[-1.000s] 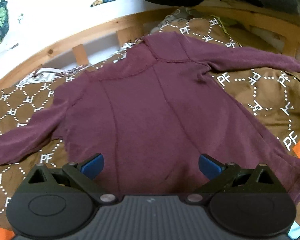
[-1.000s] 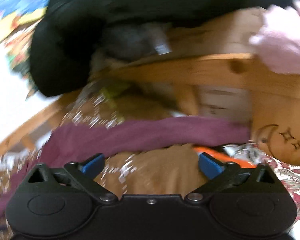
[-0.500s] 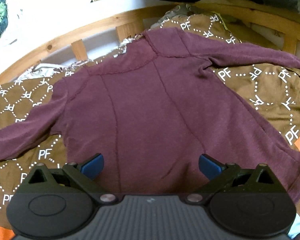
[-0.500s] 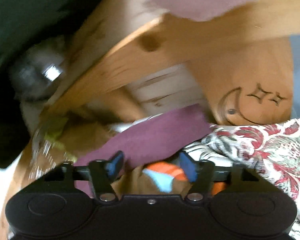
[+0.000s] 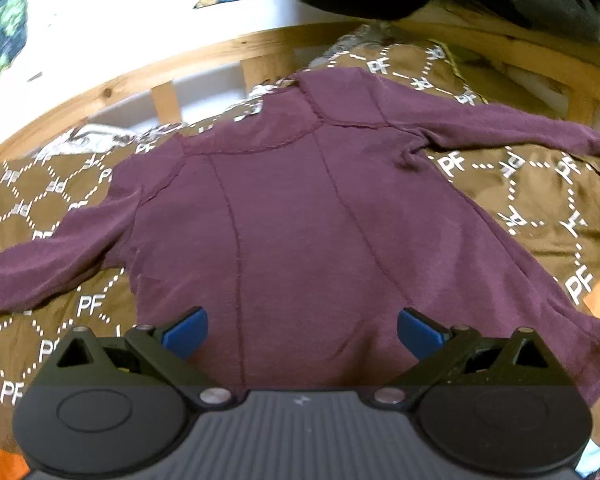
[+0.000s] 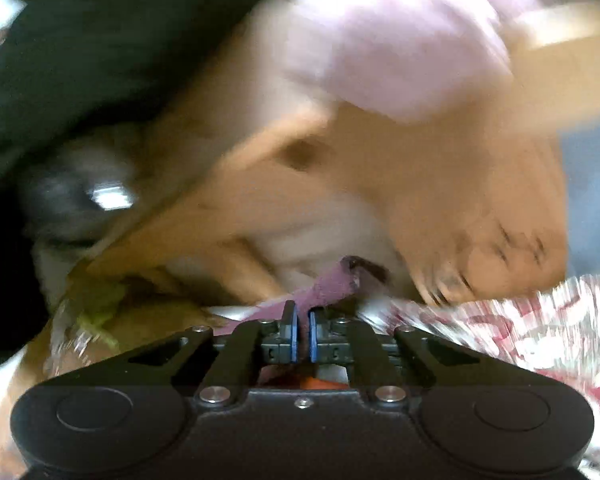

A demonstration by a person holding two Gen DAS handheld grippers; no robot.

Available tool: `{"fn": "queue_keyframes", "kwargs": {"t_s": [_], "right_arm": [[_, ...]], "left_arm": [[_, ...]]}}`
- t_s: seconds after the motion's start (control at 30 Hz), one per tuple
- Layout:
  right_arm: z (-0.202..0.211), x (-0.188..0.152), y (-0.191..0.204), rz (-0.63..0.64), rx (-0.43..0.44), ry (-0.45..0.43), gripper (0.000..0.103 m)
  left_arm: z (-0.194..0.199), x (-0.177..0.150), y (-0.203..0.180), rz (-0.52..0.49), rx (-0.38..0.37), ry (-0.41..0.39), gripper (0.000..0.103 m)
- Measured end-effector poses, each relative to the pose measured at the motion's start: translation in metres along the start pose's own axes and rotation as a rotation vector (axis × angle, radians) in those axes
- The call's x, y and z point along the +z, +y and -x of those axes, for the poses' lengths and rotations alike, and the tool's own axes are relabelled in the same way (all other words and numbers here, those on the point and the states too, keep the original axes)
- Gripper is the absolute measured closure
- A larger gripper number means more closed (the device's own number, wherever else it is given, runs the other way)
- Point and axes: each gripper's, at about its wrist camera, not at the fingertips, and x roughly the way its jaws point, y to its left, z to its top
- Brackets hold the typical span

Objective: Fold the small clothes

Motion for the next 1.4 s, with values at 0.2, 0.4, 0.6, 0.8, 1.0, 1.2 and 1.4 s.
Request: {"fn": "queue_keyframes", "kwargs": {"t_s": [0.2,0.4,0.6,0.8,1.0,1.2,1.4], "right_arm": [[0.034,0.01,0.069,0.324,0.229,-0.1,0.098],[0.07,0.004,0.15,0.567,0.492,-0.152,0.098],[0.107,-0.057,0.227,0.834,0.8,-0.134,0.098],[0.143,-0.162,0.256,1.077,1.0,-0.033,0.098],[0.157,-0.263,0.24,1.273,1.077,0.146,0.098],[0.153,-0.31,0.21,1.346,1.064,0.316,0.07],[0.153,-0.285,0.174,1.323,1.029,0.309,0.0]], "left_arm": [[-0.003,-0.008,0.025,0.088,0.012,0.027,0.0],[-0.002,-0.009,0.053,0.152,0.059,0.022,0.0],[-0.001,-0.005,0.099,0.218,0.19,0.011,0.0],[0.004,-0.012,0.154,0.298,0.311,0.017,0.0],[0.008,-0.027,0.189,0.306,0.393,0.031,0.0],[0.007,-0.033,0.194,0.31,0.336,0.01,0.0],[0.005,-0.023,0.183,0.294,0.28,-0.046,0.0]]}}
